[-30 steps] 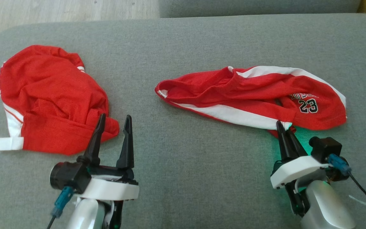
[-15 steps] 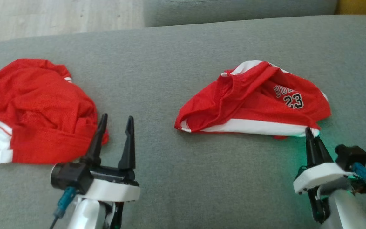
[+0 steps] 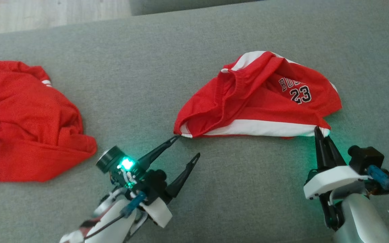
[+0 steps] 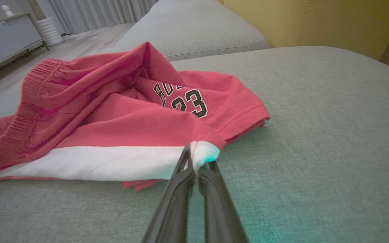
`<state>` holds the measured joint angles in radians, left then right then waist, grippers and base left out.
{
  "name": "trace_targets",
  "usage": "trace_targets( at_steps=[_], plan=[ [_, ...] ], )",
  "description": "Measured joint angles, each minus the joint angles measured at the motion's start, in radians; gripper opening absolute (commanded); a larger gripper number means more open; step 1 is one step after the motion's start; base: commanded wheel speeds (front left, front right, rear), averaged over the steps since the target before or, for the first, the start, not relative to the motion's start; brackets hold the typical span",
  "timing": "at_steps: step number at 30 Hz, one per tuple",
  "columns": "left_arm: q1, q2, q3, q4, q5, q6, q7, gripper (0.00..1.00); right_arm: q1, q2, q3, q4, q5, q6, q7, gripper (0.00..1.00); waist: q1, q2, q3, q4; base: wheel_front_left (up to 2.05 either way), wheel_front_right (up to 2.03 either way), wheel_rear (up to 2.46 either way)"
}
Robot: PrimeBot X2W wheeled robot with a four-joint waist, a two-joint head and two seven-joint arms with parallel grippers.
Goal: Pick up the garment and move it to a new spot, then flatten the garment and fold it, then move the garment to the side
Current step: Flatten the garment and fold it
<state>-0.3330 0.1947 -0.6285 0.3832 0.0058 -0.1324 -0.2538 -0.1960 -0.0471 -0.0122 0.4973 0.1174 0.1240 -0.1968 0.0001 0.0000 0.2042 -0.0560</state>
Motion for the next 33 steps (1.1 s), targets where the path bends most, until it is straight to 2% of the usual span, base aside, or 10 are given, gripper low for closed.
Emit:
trace_targets(
  at_steps=[4, 13, 21, 22, 23, 26, 33],
  plan=[
    [-0.113, 0.038, -0.113, 0.105, 0.081, 0.000, 0.000, 1.00, -0.017, 0.000, 0.010, 0.003, 0.006, 0.000, -0.007, 0.00, 0.0000, 0.0000, 0.021, -0.019, 0.00, 0.00, 0.00],
    [-0.240, 0.044, -0.163, 0.229, 0.145, 0.000, -0.002, 1.00, -0.025, 0.000, 0.024, 0.016, 0.019, 0.000, -0.019, 0.00, 0.0001, 0.0000, 0.045, -0.040, 0.00, 0.00, 0.00],
    [-0.279, 0.029, -0.195, 0.293, 0.153, 0.000, -0.003, 1.00, -0.044, 0.000, 0.037, 0.032, 0.032, 0.000, -0.032, 0.00, 0.0000, 0.0000, 0.052, -0.055, 0.00, 0.00, 0.00],
    [-0.280, 0.027, -0.198, 0.295, 0.152, 0.000, -0.003, 0.85, -0.044, 0.000, 0.038, 0.034, 0.032, 0.000, -0.032, 0.00, 0.0000, 0.0000, 0.052, -0.056, 0.00, 0.00, 0.00],
    [-0.281, 0.026, -0.202, 0.299, 0.152, 0.000, -0.003, 0.57, -0.044, 0.000, 0.038, 0.035, 0.032, 0.000, -0.032, 0.00, 0.0000, 0.0000, 0.052, -0.057, 0.00, 0.00, 0.00],
    [-0.281, 0.020, -0.210, 0.321, 0.151, 0.000, -0.003, 0.00, -0.044, 0.000, 0.039, 0.038, 0.032, 0.000, -0.033, 0.00, 0.0000, 0.0000, 0.052, -0.058, 0.00, 0.00, 0.00],
    [-0.302, 0.015, -0.213, 0.354, 0.127, 0.001, -0.004, 0.00, -0.045, 0.000, 0.038, 0.049, 0.032, 0.000, -0.042, 0.00, 0.0000, 0.0000, 0.047, -0.050, 0.00, 0.00, 0.00]
  ],
)
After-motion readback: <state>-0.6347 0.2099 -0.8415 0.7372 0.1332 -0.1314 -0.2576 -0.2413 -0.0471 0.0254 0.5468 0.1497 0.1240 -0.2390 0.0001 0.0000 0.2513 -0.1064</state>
